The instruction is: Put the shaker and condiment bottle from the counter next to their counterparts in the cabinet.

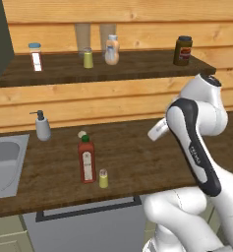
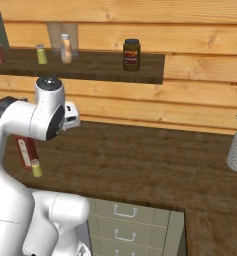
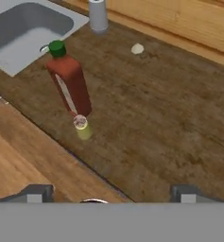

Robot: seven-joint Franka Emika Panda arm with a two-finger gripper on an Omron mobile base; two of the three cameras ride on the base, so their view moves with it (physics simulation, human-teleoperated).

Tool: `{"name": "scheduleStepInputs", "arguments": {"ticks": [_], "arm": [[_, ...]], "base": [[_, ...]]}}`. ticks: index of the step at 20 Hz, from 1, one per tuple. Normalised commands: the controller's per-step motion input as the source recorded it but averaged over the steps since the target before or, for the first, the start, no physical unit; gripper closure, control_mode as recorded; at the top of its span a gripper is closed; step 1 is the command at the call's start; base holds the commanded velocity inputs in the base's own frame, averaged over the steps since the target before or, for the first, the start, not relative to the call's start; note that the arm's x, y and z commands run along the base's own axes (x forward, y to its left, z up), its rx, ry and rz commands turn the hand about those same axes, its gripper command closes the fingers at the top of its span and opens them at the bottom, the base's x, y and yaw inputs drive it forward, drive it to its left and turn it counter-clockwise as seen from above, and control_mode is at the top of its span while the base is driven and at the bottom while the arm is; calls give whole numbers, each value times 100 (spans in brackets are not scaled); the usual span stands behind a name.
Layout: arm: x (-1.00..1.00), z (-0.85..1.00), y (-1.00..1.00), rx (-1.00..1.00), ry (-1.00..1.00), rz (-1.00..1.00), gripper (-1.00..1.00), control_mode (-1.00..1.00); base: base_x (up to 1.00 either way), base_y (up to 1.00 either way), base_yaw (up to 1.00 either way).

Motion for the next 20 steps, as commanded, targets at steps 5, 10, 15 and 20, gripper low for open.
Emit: {"name": "scheduleStepInputs", "arguments": {"ticks": [5, 10, 15, 20], "arm": [[-34, -27, 0, 6, -7, 43, -100, -100], [-13, -14, 4, 16, -20, 55, -100, -100], [-4, -39, 40, -2, -10, 31, -100, -100], [7, -26, 38, 2, -24, 19, -100, -100]], "base": [[0, 0, 0], [0, 0, 0], [0, 0, 0], [0, 0, 0]]}}
